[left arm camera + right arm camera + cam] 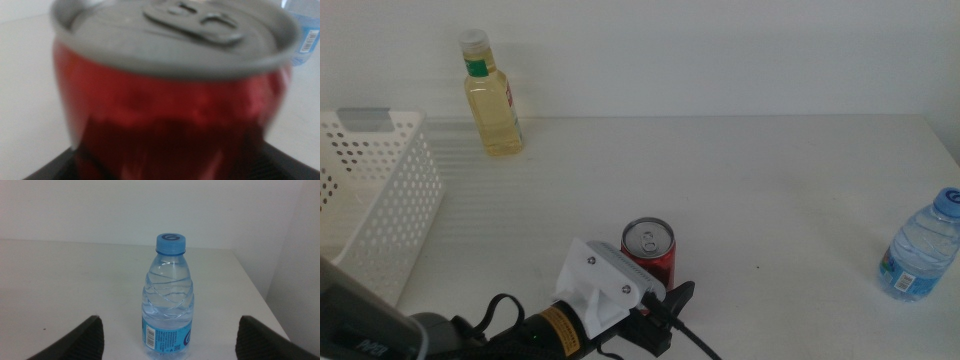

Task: Use arms to grab the bottles and put them into the dustbin to the left of the table.

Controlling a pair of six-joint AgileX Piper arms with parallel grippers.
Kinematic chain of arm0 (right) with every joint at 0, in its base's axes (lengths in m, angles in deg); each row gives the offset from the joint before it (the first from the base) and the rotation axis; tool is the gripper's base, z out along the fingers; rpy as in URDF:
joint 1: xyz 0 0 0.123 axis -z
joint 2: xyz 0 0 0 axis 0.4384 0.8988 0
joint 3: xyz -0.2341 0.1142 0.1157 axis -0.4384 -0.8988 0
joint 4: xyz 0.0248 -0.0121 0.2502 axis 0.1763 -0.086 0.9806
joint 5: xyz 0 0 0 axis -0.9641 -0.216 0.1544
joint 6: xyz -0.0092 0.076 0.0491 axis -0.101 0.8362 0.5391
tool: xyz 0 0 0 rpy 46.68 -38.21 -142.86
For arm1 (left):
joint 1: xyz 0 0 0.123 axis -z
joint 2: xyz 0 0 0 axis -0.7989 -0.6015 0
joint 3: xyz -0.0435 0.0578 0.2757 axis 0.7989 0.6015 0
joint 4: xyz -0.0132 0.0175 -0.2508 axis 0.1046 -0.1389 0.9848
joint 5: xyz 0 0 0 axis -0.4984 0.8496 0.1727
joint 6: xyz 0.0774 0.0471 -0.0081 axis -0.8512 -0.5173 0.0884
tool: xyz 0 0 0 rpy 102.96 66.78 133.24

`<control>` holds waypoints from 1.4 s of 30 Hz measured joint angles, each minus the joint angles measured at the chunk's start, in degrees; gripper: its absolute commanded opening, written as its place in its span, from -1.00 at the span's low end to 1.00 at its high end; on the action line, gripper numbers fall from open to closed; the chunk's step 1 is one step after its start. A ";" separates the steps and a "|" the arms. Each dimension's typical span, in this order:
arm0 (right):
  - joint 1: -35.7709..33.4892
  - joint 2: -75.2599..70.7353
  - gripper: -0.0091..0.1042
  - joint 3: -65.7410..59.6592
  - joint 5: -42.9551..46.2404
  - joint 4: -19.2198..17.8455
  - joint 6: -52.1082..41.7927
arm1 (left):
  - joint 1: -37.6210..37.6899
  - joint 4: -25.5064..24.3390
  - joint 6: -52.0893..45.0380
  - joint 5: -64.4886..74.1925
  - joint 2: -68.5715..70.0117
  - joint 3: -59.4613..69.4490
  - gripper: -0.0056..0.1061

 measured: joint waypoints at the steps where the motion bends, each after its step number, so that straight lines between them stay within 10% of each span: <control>1: 0.00 0.00 0.46 0.00 0.00 0.00 0.00 | 0.00 0.00 0.00 0.00 -0.34 -0.46 0.62; 4: 0.00 0.00 0.46 0.00 0.00 0.00 0.00 | 0.00 0.00 0.00 0.00 -0.90 -1.24 0.62; 12: 0.00 0.00 0.46 0.00 0.00 0.00 0.00 | 0.00 1.03 0.00 0.00 -0.95 -1.28 -0.19; 13: 0.00 0.00 0.46 0.00 0.00 0.00 0.00 | 0.00 1.02 0.00 0.00 -0.95 -1.28 -0.99; 42: 0.00 0.00 0.46 0.00 0.00 0.00 0.00 | 0.00 0.44 -2.04 40.53 32.46 -3.22 -0.99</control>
